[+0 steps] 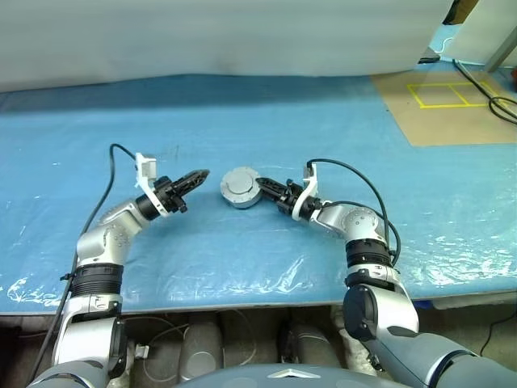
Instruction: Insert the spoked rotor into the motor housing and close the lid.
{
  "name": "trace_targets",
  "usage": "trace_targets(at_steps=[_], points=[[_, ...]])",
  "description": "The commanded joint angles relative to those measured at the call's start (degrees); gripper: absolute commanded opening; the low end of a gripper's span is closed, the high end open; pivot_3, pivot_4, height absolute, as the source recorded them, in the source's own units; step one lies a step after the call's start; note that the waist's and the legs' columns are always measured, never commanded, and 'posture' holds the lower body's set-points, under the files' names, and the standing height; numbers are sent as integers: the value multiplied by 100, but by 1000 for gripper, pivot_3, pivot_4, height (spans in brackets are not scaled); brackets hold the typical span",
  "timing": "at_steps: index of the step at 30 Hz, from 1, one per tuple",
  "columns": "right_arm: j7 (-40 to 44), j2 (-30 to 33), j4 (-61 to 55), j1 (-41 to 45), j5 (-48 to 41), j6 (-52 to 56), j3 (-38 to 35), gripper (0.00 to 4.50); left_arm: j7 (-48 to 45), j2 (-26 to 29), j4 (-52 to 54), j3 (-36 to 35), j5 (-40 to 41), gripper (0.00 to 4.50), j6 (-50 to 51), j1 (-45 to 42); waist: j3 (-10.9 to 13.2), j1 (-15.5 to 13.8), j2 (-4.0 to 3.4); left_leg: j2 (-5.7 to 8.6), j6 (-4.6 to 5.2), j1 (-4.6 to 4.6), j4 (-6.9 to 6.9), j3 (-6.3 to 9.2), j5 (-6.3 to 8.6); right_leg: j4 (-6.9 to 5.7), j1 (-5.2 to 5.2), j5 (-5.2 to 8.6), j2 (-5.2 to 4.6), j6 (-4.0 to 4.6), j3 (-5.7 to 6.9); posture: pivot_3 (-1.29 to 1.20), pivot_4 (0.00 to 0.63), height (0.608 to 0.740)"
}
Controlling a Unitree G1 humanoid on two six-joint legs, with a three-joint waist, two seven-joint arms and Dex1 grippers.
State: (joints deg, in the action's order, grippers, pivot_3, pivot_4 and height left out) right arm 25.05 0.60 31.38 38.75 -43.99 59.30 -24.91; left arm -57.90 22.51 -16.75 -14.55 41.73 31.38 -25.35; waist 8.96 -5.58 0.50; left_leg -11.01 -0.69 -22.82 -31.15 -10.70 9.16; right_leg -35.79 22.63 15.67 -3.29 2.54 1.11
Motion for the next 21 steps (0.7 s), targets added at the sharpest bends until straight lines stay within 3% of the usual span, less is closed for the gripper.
trace_targets(at_steps=[1, 5, 7, 9, 19, 21], points=[[-105, -165, -456, -2, -408, 88, -165, 1200, 189, -10, 344, -342, 626, 24, 640, -12, 0, 3, 0, 0, 0, -7, 0, 3, 0, 0, 4, 0, 1, 0, 3, 0, 150, 740], [-283, -223, -645, 170, -662, 132, -328, 1200, 526, -129, 647, -504, 888, 24, 887, 69, 2, 7, -1, 4, 0, -44, -4, 26, -1, 3, 29, -1, 4, -2, 16, 0, 150, 740], [-413, -245, -737, 322, -788, 108, -415, 1200, 635, -161, 748, -448, 856, 412, 948, 202, 3, 7, -2, 6, 0, -53, -4, 36, -1, 5, 32, -1, 4, -2, 23, 0, 150, 740], [-534, -263, -761, 444, -911, 94, -498, 1200, 749, -220, 840, -446, 902, 913, 1038, 303, 5, 11, -2, 7, 0, -57, -4, 39, -1, 5, 36, -2, 4, -3, 25, 0, 150, 740], [-932, -345, -1092, 865, -1607, 267, -652, 1200, 1710, -722, 1024, -955, 1866, 4415, 1625, 397, 7, 2, -1, 9, -3, -67, -12, 57, -1, 4, 35, -3, 9, -6, 36, 0, 150, 740], [-1012, -371, -1195, 900, -1743, 300, -643, 1200, 1888, -788, 1022, -1011, 2080, 4480, 1803, 374, 7, 3, 0, 10, -4, -68, -12, 58, -1, 5, 35, -4, 10, -7, 36, 0, 150, 740]])
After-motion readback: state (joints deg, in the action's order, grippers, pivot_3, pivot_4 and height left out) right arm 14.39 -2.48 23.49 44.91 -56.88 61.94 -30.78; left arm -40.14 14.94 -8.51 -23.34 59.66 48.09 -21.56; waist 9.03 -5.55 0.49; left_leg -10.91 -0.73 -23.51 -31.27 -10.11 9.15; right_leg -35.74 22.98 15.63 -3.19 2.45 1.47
